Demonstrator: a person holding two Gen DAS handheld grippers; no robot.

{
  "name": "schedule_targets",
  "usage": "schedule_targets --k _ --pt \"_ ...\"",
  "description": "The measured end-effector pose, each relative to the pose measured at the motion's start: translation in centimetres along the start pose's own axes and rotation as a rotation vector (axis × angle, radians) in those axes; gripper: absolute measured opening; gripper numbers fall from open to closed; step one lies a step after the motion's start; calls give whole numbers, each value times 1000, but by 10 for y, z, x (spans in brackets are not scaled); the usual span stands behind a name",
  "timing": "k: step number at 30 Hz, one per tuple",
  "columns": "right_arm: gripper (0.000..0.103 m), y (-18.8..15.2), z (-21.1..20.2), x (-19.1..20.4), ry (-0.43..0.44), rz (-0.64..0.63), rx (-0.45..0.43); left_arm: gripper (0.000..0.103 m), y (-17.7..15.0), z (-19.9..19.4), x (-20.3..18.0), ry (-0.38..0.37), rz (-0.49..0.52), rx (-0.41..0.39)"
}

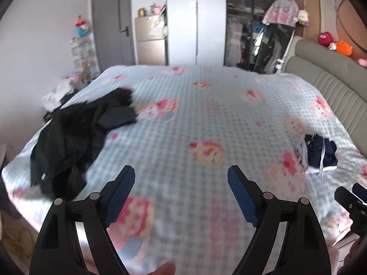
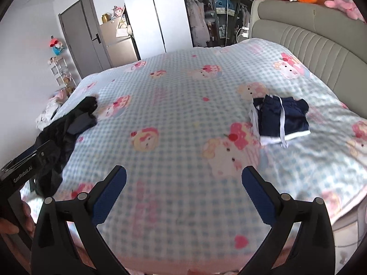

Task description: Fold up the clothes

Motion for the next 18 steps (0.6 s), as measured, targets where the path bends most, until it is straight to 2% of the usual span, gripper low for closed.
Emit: schedule_targets --k 2,5,11,14,18 --pt "102 -16 -10 3 -3 5 3 85 -17 -12 8 -10 -11 17" --pt "102 -35 -26 3 -26 3 -3 85 -35 -34 12 -19 6 -7" --pt "102 -72 -52 -9 -111 34 -31 85 -73 -66 18 -22 5 -18" --pt "102 -94 -51 -6 -86 53 4 85 -92 -73 16 -33 7 8" --pt "102 -116 -47 3 -96 0 49 85 -112 -75 10 -37 39 48"
Point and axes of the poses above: each gripper's, at about its wrist camera, not at the fingertips, and z roughly the way its jaws point, x to its left, y to its top, the point moved 5 cm from there along z, roughly the way its jaws point, and after that the axes turned 3 degrees about y, right-handed, at the moved point
